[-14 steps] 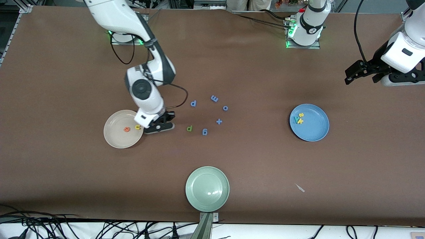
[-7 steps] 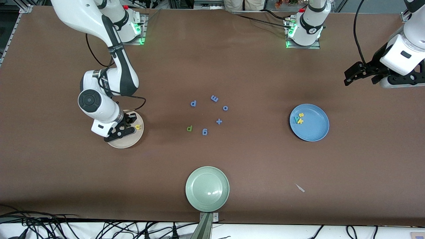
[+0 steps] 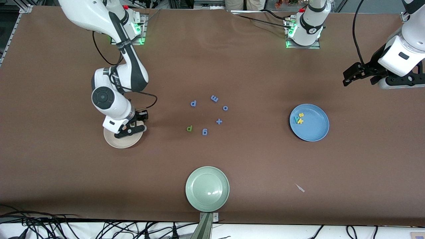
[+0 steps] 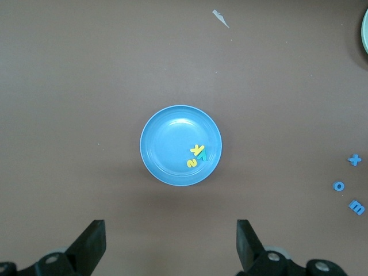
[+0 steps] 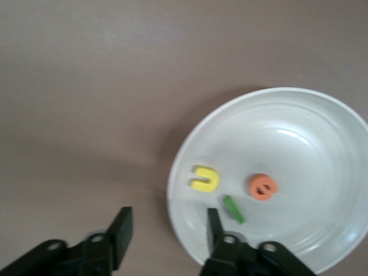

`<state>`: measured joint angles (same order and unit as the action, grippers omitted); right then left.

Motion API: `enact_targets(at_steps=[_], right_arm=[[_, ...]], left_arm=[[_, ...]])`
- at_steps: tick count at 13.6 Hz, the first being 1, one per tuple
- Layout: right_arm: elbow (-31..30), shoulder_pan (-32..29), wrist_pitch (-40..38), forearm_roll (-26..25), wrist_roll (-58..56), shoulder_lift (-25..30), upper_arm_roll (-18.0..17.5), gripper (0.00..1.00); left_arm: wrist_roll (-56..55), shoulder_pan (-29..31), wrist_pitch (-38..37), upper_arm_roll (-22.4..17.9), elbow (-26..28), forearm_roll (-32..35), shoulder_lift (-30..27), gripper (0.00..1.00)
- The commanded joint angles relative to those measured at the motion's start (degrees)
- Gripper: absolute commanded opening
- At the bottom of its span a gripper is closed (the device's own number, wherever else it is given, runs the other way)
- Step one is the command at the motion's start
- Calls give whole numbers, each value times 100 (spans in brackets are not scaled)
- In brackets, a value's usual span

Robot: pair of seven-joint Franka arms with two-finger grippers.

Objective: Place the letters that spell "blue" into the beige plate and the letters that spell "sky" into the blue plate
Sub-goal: 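Reach and grasp the green p with the right gripper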

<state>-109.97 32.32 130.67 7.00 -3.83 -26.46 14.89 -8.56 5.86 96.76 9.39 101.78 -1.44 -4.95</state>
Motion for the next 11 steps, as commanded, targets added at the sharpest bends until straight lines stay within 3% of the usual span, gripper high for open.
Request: enact_targets(at_steps=[1,7,11], right_arm=[[1,-24,-16,47,494,80,-161,82],[1133,152,343,47,3104,-894,-1040,82],[1785,530,608,30,4046,-1598,-1050,82]], left_arm=[[83,29,-70,19,-132,-102,47,100],[83,21,-105,19,-132,-102,47,100],[83,12,-131,28,-132,-102,47,100]])
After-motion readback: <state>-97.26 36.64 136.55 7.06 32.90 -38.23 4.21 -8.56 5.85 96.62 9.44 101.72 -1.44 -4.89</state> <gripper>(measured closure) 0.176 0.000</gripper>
